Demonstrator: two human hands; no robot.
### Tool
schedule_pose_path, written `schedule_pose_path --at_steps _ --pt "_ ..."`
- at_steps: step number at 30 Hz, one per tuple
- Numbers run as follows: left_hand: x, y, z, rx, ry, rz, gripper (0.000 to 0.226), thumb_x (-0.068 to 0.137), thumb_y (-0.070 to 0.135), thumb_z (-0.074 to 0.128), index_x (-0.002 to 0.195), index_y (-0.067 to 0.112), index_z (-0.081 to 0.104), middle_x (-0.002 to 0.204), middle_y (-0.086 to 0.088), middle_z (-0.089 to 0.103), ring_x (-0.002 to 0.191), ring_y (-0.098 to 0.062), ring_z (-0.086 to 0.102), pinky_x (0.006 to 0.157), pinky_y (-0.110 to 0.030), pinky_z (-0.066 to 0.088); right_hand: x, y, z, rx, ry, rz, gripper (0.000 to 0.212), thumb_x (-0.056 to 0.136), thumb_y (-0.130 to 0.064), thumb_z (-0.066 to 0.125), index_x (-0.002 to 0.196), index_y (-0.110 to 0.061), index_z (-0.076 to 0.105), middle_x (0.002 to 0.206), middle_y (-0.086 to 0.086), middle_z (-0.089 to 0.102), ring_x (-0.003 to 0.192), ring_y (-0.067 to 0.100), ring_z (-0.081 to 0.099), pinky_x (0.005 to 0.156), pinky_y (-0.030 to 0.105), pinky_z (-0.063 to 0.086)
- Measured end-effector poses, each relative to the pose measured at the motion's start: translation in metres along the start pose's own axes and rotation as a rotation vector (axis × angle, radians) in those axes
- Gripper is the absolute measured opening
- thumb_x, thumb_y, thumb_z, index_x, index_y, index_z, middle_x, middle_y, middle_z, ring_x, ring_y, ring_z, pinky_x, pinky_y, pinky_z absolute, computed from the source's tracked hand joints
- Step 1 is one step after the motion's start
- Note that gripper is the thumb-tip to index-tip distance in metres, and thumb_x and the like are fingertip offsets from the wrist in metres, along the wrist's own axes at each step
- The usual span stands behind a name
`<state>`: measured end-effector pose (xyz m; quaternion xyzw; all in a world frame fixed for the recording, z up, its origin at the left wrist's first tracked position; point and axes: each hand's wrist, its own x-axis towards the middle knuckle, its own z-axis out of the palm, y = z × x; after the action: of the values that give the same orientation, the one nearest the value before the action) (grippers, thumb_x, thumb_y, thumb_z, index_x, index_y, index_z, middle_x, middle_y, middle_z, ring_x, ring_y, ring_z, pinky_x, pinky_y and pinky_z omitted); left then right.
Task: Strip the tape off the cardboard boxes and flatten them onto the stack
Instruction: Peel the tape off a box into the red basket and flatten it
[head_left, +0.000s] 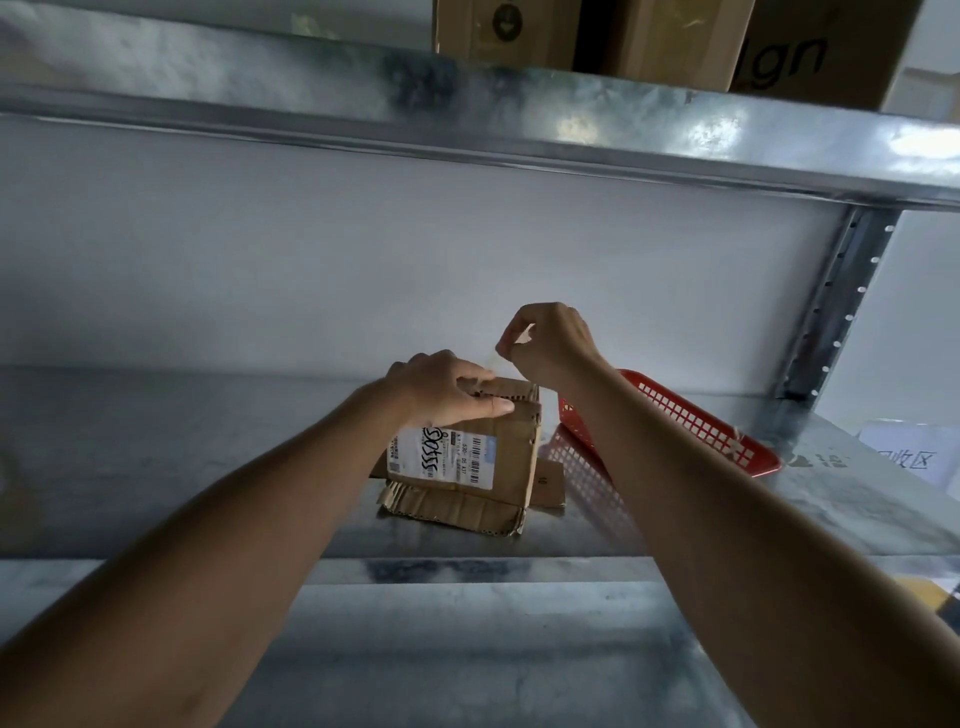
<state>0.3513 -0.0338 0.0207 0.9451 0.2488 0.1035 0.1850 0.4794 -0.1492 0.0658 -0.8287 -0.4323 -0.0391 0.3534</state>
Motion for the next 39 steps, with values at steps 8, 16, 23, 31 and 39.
schedule_pose_path --at_steps 8,16,23,31,39 --pt "-0.007 -0.012 -0.033 0.127 -0.042 -0.219 0.059 0.093 0.077 0.03 0.133 0.048 0.062 0.147 -0.001 0.055 0.138 -0.032 0.045 0.111 -0.049 0.03 -0.01 0.016 0.026 0.154 0.164 0.119 0.009 0.092 -0.015 0.065 0.096 -0.019 0.072 0.099 -0.001 0.07 0.094 0.019 0.061 0.074 0.033 0.054" --pt "-0.014 -0.015 -0.034 0.118 0.043 -0.137 0.037 0.099 0.051 0.063 0.118 0.02 0.074 0.108 -0.011 0.075 0.081 -0.023 0.072 0.076 -0.033 0.056 -0.022 0.002 0.035 0.2 0.06 0.057 0.005 0.091 -0.024 0.061 0.092 -0.019 0.063 0.092 0.002 0.068 0.083 0.017 0.061 0.074 0.041 0.058" --pt "0.004 -0.035 -0.008 -0.06 -0.052 0.056 0.049 0.108 0.01 0.041 0.141 0.042 0.058 0.165 0.004 0.036 0.151 -0.024 0.035 0.126 -0.045 0.026 -0.035 0.011 0.04 -0.003 0.006 -0.202 0.032 0.091 -0.023 0.068 0.071 -0.032 0.045 0.078 -0.003 0.06 0.073 0.023 0.057 0.055 0.03 0.037" --pt "0.019 -0.041 -0.009 -0.069 -0.051 -0.031 0.061 0.106 0.005 0.026 0.147 0.04 0.055 0.161 0.002 0.04 0.147 -0.027 0.038 0.119 -0.039 0.034 -0.047 0.006 0.023 0.555 0.145 -0.312 0.018 0.083 -0.012 0.057 0.081 -0.021 0.041 0.073 0.018 0.056 0.066 0.04 0.067 0.05 0.052 0.056" --pt "0.024 -0.047 0.008 -0.334 -0.009 0.004 0.033 0.109 0.039 0.052 0.088 0.056 0.072 0.123 -0.002 0.066 0.121 -0.028 0.061 0.111 -0.049 0.046 -0.045 0.033 0.027 0.407 -0.059 -0.069 0.034 0.098 -0.018 0.064 0.124 -0.032 0.045 0.098 0.005 0.061 0.08 0.028 0.069 0.062 0.039 0.057"
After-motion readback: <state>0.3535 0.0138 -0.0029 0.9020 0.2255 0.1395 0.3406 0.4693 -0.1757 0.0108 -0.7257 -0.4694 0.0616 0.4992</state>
